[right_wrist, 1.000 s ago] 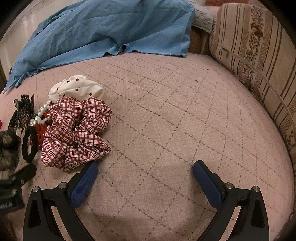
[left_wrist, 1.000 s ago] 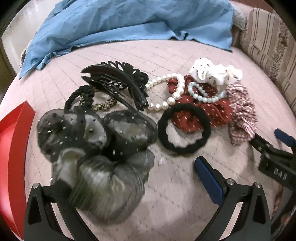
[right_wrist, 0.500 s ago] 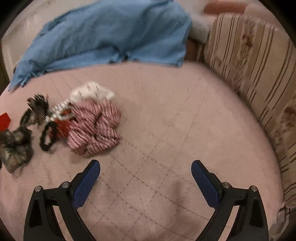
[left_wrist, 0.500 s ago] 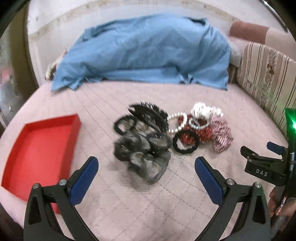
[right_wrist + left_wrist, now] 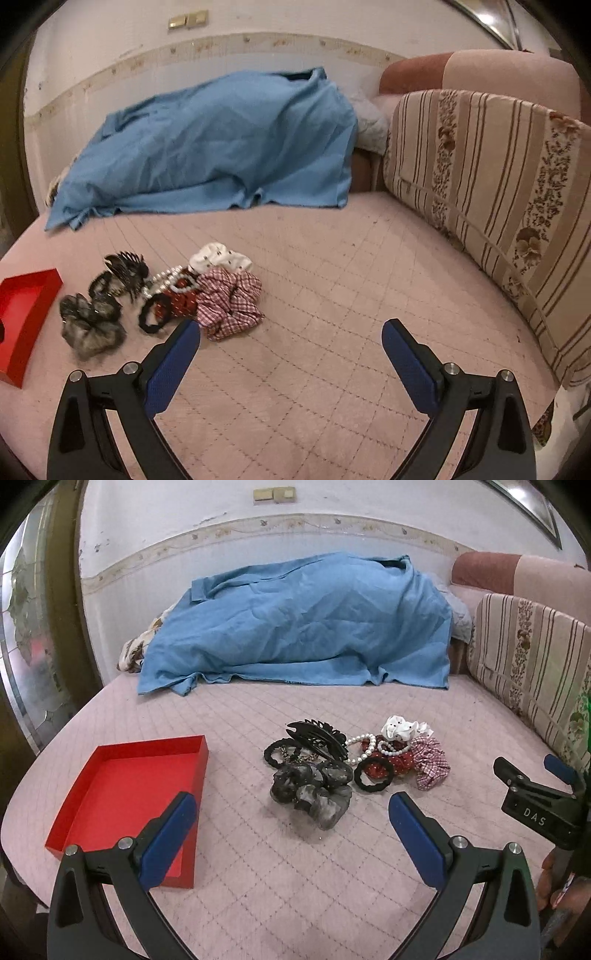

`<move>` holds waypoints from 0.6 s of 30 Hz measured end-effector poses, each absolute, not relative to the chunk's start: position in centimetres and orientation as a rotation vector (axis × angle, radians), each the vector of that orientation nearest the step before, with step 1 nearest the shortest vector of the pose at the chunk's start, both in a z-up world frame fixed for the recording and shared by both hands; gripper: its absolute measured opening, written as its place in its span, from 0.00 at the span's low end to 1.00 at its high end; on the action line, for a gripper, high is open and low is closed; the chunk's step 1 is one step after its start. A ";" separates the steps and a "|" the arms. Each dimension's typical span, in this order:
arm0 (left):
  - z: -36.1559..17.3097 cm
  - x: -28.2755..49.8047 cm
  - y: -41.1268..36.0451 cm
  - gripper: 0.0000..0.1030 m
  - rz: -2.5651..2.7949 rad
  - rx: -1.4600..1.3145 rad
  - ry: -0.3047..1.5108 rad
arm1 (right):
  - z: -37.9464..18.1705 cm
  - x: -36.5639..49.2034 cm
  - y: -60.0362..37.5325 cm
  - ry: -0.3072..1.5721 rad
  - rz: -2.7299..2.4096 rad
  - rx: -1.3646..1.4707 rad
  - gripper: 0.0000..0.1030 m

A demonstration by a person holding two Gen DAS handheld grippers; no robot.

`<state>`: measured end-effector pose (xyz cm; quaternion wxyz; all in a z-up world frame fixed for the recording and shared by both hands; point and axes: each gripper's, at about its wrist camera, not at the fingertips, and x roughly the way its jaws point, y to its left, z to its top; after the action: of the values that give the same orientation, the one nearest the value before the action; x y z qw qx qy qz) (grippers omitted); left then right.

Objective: Organize jewelry

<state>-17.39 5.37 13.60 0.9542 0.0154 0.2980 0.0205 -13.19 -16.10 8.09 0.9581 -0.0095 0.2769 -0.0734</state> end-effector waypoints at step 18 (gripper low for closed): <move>14.9 -20.1 5.6 1.00 0.049 0.029 0.549 | 9.1 -15.3 -13.7 0.460 -0.126 -0.061 0.97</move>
<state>-20.11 5.55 14.88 0.9622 0.0142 0.2710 0.0244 -15.32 -13.74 9.13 0.9712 -0.0304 0.2280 -0.0626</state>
